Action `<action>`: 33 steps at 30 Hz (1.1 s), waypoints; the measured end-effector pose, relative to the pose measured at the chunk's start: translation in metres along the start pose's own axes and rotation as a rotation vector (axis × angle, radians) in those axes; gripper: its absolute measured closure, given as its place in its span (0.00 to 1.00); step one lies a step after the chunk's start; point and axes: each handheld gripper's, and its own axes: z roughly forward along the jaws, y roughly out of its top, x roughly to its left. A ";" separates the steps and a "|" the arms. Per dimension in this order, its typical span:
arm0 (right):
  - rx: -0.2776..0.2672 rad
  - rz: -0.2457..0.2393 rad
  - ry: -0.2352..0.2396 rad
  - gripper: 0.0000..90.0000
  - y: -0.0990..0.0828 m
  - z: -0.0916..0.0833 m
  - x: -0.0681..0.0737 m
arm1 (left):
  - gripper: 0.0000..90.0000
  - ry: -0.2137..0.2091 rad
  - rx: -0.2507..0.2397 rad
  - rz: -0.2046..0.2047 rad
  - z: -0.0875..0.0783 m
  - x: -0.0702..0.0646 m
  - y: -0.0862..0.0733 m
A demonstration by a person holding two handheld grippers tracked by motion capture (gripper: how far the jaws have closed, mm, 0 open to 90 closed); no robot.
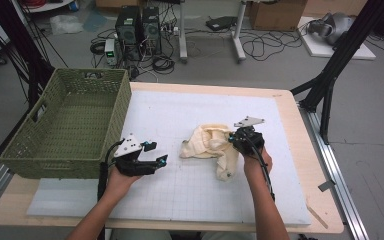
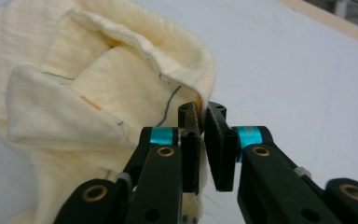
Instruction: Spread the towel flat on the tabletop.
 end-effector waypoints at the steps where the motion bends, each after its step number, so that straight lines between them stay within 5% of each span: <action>1: 0.007 0.055 -0.025 0.82 -0.005 0.001 -0.010 | 0.39 0.001 0.001 -0.001 0.000 0.000 0.000; 5: -0.031 0.088 -0.026 0.70 -0.010 -0.007 -0.015 | 0.39 0.007 0.003 0.001 0.000 0.001 0.000; 9: -0.117 0.065 0.050 0.62 -0.019 -0.024 -0.012 | 0.40 0.009 -0.002 0.002 -0.001 0.001 0.000; 11: -0.147 0.046 0.125 0.61 -0.029 -0.033 -0.004 | 0.41 0.009 -0.002 0.002 0.000 0.000 0.000; 16: -0.136 -0.005 0.223 0.56 -0.043 -0.031 0.014 | 0.42 0.008 -0.001 0.007 0.001 -0.001 0.001; 17: -0.131 -0.007 0.279 0.51 -0.046 -0.025 0.023 | 0.42 0.008 0.000 0.006 0.001 -0.001 0.001; 20: -0.089 -0.032 0.326 0.50 -0.047 -0.012 0.035 | 0.42 0.008 0.003 0.004 0.001 -0.001 0.001; 24: -0.036 -0.073 0.324 0.55 -0.046 0.003 0.045 | 0.42 0.007 0.007 0.002 0.001 0.000 0.000; 27: -0.029 -0.069 0.320 0.76 -0.046 0.009 0.047 | 0.42 0.008 0.005 0.000 0.001 0.001 0.000; 28: -0.027 -0.078 0.354 0.88 -0.046 0.007 0.046 | 0.43 0.009 0.002 -0.002 0.000 0.001 0.000; 33: -0.009 -0.118 0.450 0.90 -0.049 0.001 0.052 | 0.46 0.007 0.002 0.002 -0.001 0.002 0.001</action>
